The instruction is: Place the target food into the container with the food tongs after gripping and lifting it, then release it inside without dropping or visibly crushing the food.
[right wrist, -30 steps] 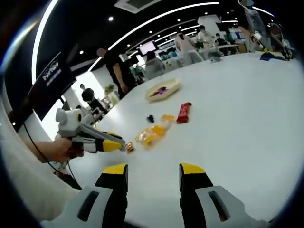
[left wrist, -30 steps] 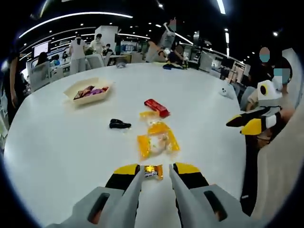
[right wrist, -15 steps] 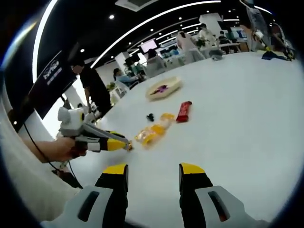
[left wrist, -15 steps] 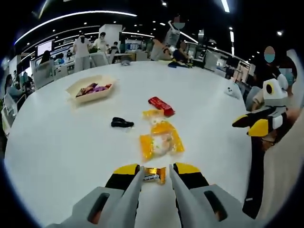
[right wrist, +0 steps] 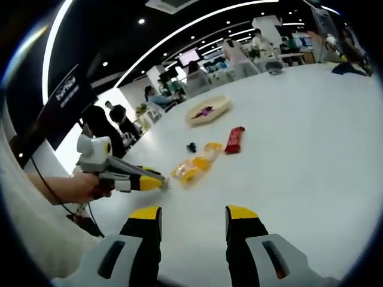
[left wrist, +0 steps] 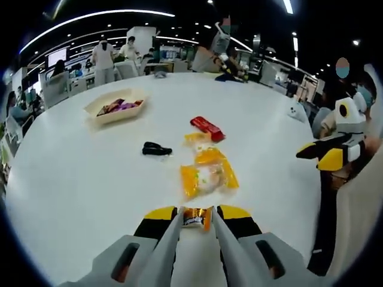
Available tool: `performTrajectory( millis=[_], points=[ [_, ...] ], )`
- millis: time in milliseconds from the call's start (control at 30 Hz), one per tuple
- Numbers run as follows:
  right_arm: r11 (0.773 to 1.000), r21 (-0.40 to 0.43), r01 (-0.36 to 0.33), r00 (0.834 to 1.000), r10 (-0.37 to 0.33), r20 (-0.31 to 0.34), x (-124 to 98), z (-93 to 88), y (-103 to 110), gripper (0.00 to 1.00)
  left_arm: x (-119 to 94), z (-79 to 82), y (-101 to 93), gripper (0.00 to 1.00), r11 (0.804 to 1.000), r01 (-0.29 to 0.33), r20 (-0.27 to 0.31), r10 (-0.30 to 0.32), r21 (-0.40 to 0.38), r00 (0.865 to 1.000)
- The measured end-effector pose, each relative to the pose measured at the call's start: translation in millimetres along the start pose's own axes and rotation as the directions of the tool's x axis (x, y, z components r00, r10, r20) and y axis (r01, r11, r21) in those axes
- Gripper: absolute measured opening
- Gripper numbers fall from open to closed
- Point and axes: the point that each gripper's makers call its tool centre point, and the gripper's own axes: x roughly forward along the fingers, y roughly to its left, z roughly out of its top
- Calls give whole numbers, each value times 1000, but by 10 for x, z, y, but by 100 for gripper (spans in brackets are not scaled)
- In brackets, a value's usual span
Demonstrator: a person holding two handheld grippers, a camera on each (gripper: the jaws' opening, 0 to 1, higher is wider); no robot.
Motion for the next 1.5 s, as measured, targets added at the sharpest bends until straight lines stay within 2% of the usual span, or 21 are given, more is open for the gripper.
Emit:
performTrajectory(
  millis=[267,733,1100,1500],
  points=[
    [1000,13,7,1000,-7,3,10,-2,-46,43,8,14,11,21,1000,6,7,-6,-25,1000],
    [1000,4,-19,1000,19,-18,85,-2,18,42,-19,3,9,18,998,-3,-1,3,-57,1000],
    [997,-23,-70,996,69,-49,226,15,147,42,-149,205,191,18,992,-39,72,48,-124,996],
    [989,-50,-138,987,133,-88,414,42,330,42,-285,289,345,18,984,-68,112,87,-165,990]
  ],
)
